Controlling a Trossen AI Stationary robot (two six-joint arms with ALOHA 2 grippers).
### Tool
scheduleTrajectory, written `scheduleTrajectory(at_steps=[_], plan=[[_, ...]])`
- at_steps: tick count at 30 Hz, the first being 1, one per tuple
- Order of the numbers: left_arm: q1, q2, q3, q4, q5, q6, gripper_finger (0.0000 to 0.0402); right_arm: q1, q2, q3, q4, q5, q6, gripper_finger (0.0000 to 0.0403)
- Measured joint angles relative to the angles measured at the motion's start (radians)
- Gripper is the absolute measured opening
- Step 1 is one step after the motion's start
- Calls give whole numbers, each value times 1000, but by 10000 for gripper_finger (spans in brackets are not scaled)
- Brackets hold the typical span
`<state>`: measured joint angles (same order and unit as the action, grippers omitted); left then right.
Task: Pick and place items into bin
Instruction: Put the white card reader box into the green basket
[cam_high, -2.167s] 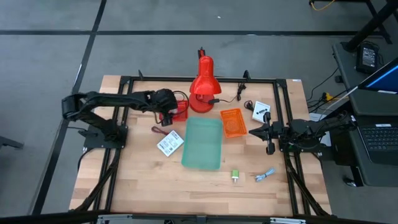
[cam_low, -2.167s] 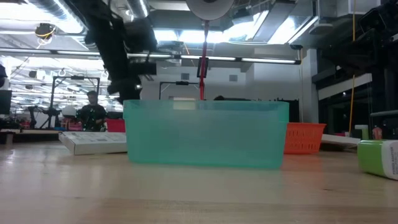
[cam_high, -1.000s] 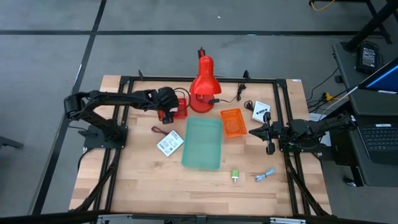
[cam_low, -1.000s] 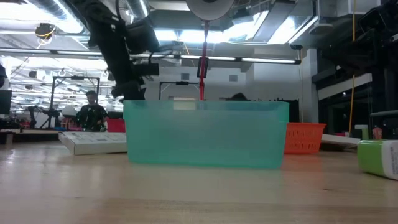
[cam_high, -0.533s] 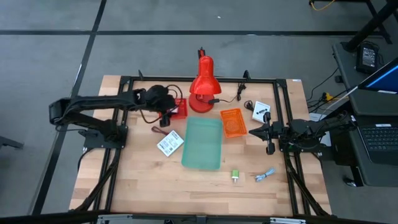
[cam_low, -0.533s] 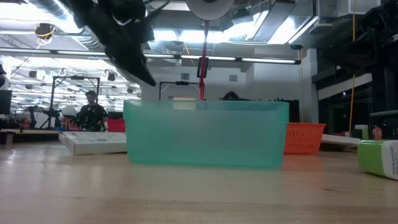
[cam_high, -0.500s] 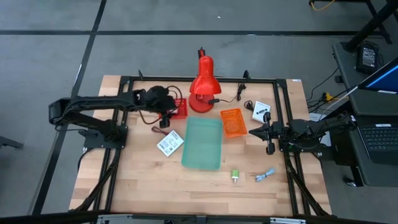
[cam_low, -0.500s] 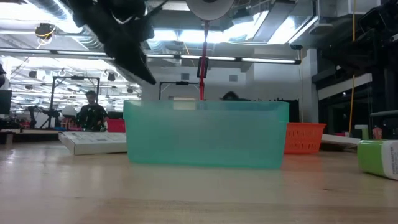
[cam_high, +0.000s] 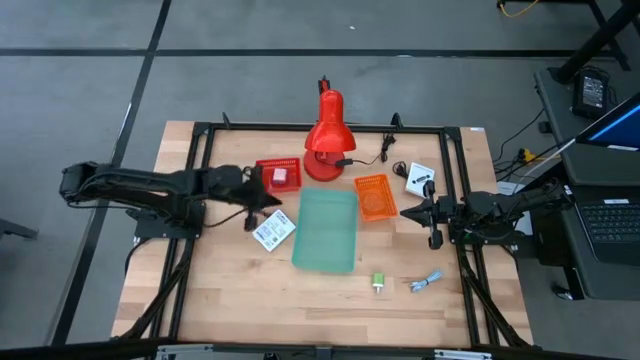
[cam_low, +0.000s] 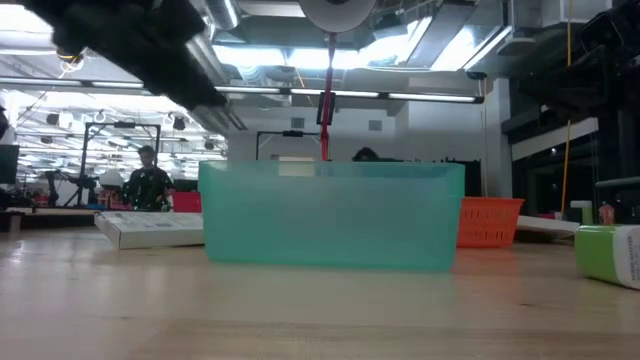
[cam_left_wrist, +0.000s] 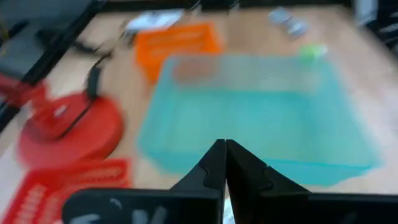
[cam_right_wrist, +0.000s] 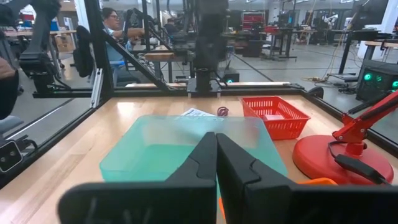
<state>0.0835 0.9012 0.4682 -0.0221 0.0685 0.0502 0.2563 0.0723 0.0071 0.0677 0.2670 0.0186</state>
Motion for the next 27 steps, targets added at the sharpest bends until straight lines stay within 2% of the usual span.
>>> scheduleTrajectory(at_steps=[4,8,15,21,27], plan=[[-72,-73,-73,101,50,20,2,0,0,0,0,0,4,0],[-133,-121,-121,125,57,15,3,0,0,0,1,0,4,0],[-219,-134,-182,227,98,99,3,0,0,0,25,1,31,0],[-239,-133,-182,244,72,137,2,0,0,0,35,3,82,0],[-238,-133,-182,252,59,122,7,0,17,0,32,137,104,0]])
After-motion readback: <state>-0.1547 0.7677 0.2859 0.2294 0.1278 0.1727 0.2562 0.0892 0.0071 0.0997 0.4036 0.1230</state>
